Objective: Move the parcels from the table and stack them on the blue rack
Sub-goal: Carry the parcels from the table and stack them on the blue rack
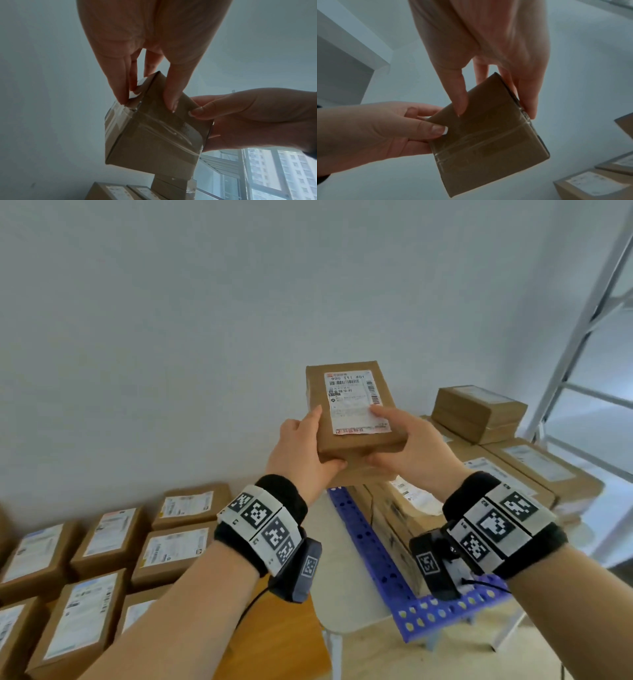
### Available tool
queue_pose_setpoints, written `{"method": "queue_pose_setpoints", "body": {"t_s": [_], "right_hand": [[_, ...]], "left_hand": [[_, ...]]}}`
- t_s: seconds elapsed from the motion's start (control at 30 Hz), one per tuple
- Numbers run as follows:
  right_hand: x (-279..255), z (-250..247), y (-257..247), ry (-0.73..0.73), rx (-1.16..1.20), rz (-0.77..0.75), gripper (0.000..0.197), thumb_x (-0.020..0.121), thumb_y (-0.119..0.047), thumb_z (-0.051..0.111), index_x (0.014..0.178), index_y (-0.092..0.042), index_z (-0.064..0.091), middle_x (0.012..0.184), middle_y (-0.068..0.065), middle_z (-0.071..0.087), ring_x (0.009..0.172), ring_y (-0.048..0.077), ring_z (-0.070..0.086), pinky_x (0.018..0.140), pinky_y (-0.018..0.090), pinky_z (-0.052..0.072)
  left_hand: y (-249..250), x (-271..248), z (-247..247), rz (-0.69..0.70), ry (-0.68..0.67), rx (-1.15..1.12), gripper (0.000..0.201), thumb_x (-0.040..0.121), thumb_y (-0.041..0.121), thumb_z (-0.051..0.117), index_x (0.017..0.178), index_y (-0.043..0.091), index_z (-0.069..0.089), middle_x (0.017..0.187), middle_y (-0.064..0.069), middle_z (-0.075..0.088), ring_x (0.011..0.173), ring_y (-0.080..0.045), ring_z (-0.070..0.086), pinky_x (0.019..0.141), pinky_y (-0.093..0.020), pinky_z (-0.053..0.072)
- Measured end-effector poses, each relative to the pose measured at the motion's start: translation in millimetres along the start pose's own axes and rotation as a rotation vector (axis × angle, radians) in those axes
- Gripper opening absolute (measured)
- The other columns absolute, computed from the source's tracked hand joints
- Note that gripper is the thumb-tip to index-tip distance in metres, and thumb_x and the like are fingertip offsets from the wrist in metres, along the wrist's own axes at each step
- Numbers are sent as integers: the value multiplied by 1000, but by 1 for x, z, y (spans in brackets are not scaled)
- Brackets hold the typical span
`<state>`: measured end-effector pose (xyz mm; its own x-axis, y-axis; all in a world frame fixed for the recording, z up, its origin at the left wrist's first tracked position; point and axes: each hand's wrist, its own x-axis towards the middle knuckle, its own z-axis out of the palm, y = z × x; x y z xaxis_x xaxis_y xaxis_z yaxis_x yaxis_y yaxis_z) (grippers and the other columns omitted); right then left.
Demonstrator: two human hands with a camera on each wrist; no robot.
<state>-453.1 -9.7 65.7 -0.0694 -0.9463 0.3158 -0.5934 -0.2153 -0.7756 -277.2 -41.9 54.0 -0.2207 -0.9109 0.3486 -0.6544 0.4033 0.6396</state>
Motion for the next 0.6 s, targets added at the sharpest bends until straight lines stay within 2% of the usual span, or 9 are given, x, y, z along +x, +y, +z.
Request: {"method": "queue_pose_setpoints", "body": {"t_s": [0.07, 0.13, 0.17, 0.2, 0.23, 0.3, 0.47, 0.6], "right_hand": [[1, -12, 13, 32, -8, 1, 72, 73, -13, 75, 136, -29, 45, 132, -2, 50, 117, 14, 50, 97, 29, 45], [2, -22, 26, 47, -11, 10, 71, 74, -12, 75, 136, -30, 46, 131, -4, 49, 111, 9, 50, 83, 10, 42], [1, -28, 33, 49, -14, 17, 70, 75, -12, 74, 137, -29, 45, 131, -6, 49, 108, 7, 49, 74, 4, 40], [2, -33, 40, 49, -13, 25, 70, 75, -12, 75, 137, -28, 45, 131, -6, 49, 107, 6, 48, 68, 2, 39], [4, -40, 47, 49, -6, 28, 70, 75, -13, 75, 137, -28, 45, 132, -5, 49, 107, 6, 48, 69, 3, 39], [8, -53, 64, 55, 13, 28, 71, 74, -13, 76, 137, -27, 45, 134, -3, 49, 111, 8, 49, 80, 10, 39], [31, -99, 116, 41, 1, -10, 72, 73, -18, 77, 136, -30, 45, 133, -2, 49, 118, 13, 49, 95, 26, 42], [53, -151, 163, -27, -15, -35, 70, 75, -16, 75, 137, -31, 45, 136, -4, 47, 118, 10, 46, 89, 21, 37]], "left_hand": [[10, 7, 11, 13, -19, -2, 90, 76, 27, 74, 147, 26, 18, 128, -5, 37, 108, -20, 55, 95, -37, 48], [18, 14, 24, 21, -40, 15, 91, 76, 29, 74, 147, 25, 17, 128, -5, 37, 108, -20, 55, 95, -37, 48], [23, 16, 30, 20, -49, 30, 91, 76, 30, 74, 148, 25, 17, 129, -5, 37, 107, -20, 55, 95, -36, 48], [27, 20, 38, 20, -57, 42, 92, 76, 31, 74, 148, 25, 16, 130, -6, 37, 107, -20, 55, 95, -37, 48], [32, 24, 45, 22, -64, 50, 92, 76, 31, 74, 148, 25, 16, 130, -6, 37, 108, -21, 55, 95, -37, 48], [43, 33, 63, 18, -76, 54, 93, 75, 32, 75, 147, 24, 17, 130, -6, 37, 108, -21, 55, 95, -36, 48], [76, 62, 119, -18, -52, 99, 96, 72, 34, 77, 147, 25, 17, 130, -5, 39, 109, -20, 54, 95, -35, 47], [110, 88, 174, -65, -26, 94, 102, 68, 35, 80, 147, 25, 17, 131, -6, 43, 111, -22, 53, 95, -38, 48]]}}
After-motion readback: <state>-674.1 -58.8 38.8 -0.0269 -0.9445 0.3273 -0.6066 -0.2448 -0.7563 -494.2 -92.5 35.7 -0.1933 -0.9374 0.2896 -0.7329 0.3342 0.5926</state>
